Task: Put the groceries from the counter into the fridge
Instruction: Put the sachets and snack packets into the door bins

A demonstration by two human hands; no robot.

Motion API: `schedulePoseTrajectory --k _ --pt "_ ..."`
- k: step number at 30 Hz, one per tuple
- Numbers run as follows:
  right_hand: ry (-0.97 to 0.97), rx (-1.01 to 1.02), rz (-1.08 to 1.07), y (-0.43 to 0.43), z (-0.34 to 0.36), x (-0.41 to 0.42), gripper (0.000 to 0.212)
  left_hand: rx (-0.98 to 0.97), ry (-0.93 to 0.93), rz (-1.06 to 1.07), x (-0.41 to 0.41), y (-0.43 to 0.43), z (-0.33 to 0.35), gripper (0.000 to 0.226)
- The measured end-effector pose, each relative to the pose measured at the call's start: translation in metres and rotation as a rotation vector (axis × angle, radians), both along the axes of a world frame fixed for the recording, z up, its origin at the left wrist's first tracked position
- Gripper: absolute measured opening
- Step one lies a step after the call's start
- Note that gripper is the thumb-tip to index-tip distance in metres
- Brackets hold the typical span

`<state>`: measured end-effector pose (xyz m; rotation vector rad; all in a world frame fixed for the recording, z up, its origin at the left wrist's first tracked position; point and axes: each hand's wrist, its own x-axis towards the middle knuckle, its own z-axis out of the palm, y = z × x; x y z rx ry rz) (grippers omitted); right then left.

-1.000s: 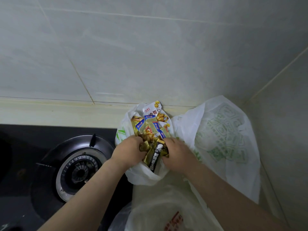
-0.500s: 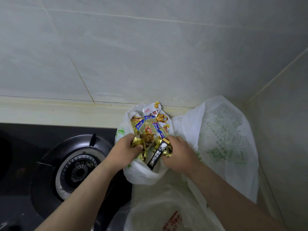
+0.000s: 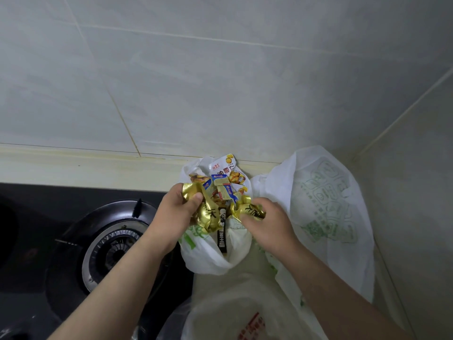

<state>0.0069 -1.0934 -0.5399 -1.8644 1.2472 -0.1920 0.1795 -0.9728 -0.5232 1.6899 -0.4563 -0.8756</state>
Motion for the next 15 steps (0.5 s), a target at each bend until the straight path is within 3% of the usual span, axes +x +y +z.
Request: schedulePoseTrajectory --k 5,11,15 --pt "-0.338 0.548 -0.227 0.010 0.017 0.006 0.009 -0.110 0.399 0.063 -0.004 0.004 0.009 0.017" --pt "-0.533 0.824 -0.413 0.024 0.030 0.012 0.026 -0.158 0.602 0.032 -0.004 0.016 0.010 0.027" --pt "-0.614 0.924 -0.407 0.030 0.042 0.007 0.036 -0.179 0.660 0.023 -0.007 0.029 0.017 0.035"
